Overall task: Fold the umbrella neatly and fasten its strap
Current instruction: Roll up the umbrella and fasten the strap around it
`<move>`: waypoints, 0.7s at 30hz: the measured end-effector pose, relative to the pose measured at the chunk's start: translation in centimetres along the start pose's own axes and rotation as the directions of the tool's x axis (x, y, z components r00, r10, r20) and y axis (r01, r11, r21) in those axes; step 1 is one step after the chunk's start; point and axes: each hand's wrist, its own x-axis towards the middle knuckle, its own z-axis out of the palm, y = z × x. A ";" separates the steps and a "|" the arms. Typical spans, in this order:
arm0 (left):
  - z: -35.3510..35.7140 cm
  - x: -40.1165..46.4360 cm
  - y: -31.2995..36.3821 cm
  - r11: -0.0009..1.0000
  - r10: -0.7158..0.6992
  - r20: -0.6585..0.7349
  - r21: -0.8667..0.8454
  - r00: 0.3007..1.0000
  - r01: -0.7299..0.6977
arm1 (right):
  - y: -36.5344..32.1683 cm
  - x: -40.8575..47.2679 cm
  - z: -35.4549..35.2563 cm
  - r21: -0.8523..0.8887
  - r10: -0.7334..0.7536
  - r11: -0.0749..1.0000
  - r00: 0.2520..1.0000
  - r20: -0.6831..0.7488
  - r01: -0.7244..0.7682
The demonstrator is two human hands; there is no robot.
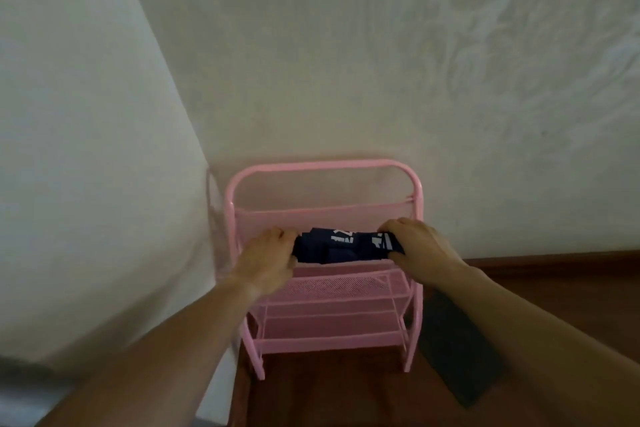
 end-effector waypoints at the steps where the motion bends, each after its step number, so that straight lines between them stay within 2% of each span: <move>1: 1.4 0.7 -0.7 0.999 -0.010 0.020 -0.037 1.000 0.010 | 0.7 0.7 1.0 0.002 -0.014 1.000 1.000 0.024 0.014; 6: 5.5 1.9 -2.3 0.968 -0.122 0.095 -0.208 0.988 0.140 | 2.0 2.9 5.3 -0.055 -0.059 0.996 0.990 0.127 0.067; 9: 6.5 1.3 -2.5 0.969 -0.136 0.140 -0.187 0.981 0.161 | 1.7 3.0 6.8 -0.071 -0.037 0.996 0.982 0.183 0.051; 11: 6.7 0.3 -2.3 0.971 -0.090 0.076 -0.214 0.993 0.104 | 1.4 2.7 7.0 -0.062 -0.016 0.998 0.985 0.174 0.027; 13: 6.9 -0.9 -2.0 0.966 0.033 -0.034 -0.254 0.999 -0.040 | 0.6 1.8 7.2 -0.053 -0.043 0.997 0.992 0.121 0.050; 15: 7.4 -1.8 -1.9 0.972 0.172 -0.124 -0.138 0.977 -0.189 | -0.2 1.1 7.9 -0.088 -0.091 0.991 0.992 0.087 0.099; 16: 7.6 -2.0 -2.0 0.974 0.195 -0.144 -0.089 0.970 -0.209 | -0.5 0.9 8.3 -0.133 -0.095 0.985 0.992 0.085 0.106; 18: 7.5 -2.0 -1.7 0.982 0.172 -0.167 -0.049 0.971 -0.182 | -1.0 0.8 9.0 -0.221 -0.086 0.970 0.995 0.054 0.096; 21: 6.1 -2.8 -0.3 0.989 0.141 -0.131 0.050 0.981 -0.136 | -1.8 0.1 8.3 -0.250 -0.060 0.967 0.998 -0.005 0.056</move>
